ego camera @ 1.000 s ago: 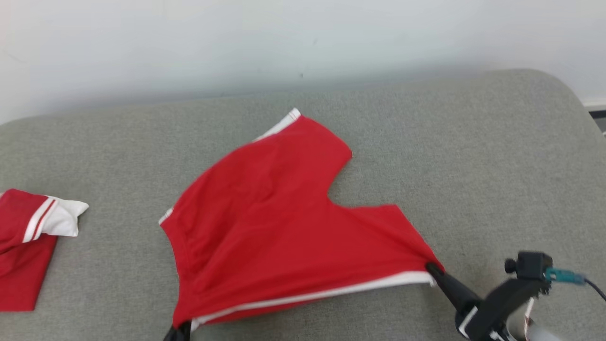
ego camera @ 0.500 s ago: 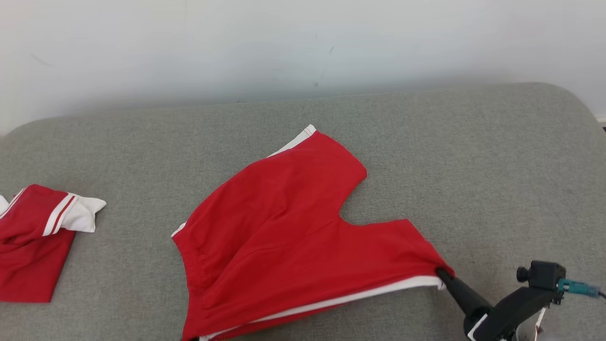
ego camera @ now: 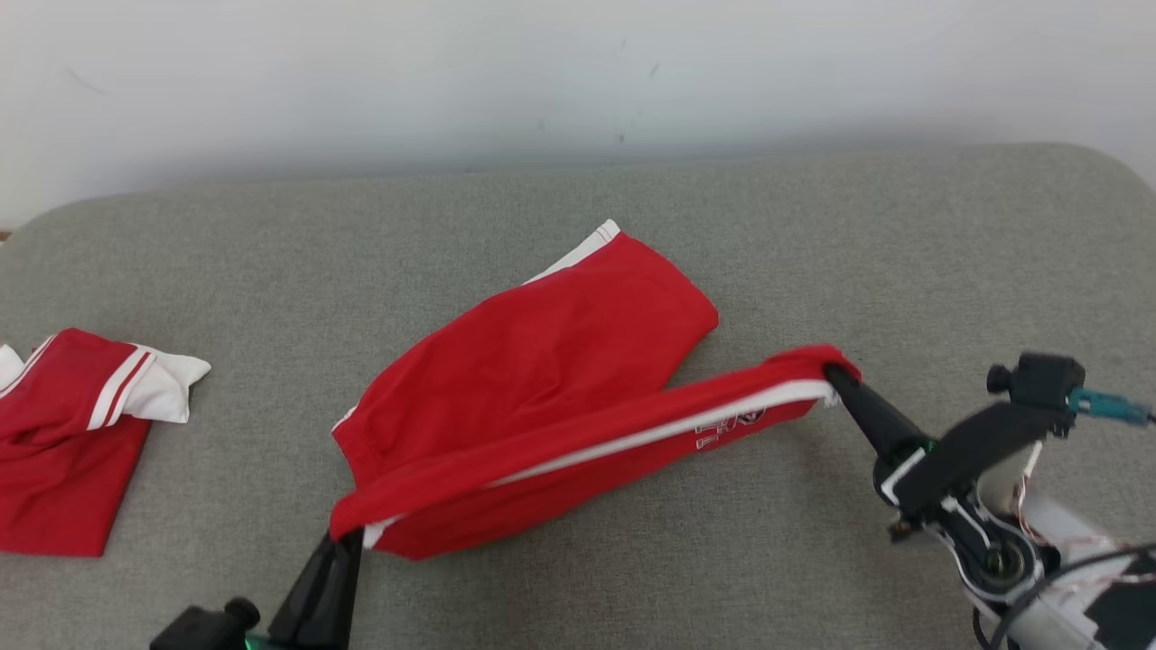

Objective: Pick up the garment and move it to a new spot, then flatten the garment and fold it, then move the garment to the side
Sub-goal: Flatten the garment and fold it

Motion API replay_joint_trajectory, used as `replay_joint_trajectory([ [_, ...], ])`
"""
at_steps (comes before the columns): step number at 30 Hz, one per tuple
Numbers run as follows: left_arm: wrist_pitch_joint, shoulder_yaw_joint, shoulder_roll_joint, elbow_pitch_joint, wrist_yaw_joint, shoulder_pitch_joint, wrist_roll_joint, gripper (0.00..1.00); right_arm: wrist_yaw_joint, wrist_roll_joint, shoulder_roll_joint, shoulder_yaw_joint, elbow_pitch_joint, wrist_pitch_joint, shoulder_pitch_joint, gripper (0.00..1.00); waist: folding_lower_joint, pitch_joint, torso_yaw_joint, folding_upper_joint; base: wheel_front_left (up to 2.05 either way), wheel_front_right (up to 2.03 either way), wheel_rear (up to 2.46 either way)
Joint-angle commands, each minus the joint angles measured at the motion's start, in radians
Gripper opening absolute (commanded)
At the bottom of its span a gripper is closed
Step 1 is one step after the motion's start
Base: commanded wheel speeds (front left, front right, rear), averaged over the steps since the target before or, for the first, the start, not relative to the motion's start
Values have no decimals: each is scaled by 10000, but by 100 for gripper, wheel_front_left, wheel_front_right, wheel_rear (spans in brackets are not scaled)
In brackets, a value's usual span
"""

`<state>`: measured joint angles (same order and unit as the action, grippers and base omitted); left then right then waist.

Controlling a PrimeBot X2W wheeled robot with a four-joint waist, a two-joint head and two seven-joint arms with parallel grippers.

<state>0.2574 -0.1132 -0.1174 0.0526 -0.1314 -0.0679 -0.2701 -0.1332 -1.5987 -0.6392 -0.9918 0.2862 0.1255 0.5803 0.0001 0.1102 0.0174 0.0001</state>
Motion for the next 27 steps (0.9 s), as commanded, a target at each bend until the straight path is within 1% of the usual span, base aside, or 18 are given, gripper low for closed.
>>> replay_joint_trajectory([
  [1, 82, 108, -190, 97, 48, -172, 6, 0, 42, 59, 6, 117, 282, -47, 355, 0, -1, 151, 66, -1, 0, 0, 0],
  [7, 80, 78, -489, 618, 33, -1349, -96, 0, 33, 210, 969, 77, 1637, -763, 1961, 0, -1, 614, 156, -1, 0, 0, 0],
  [13, 80, 91, -759, 1316, 29, -2424, -311, 0, 32, 26, 1973, 192, 2999, -1374, 3310, 0, -1, 1080, 269, -1, 0, 0, 0],
  [16, 79, -4, -868, 1684, 28, -2930, -340, 0, 30, 109, 2407, 210, 3705, -1563, 4006, 0, -1, 1331, 350, -1, 0, 0, 0],
  [25, 59, -183, -816, 2504, 23, -4263, -580, 0, 30, 461, 3614, 104, 5882, -1940, 5847, 0, -1, 2170, 606, -1, 0, 0, 0],
  [27, 59, -310, -787, 2718, 22, -4562, -594, 0, 30, 627, 3794, 47, 6377, -1928, 6222, 0, -1, 2378, 690, -1, 0, 0, 0],
])
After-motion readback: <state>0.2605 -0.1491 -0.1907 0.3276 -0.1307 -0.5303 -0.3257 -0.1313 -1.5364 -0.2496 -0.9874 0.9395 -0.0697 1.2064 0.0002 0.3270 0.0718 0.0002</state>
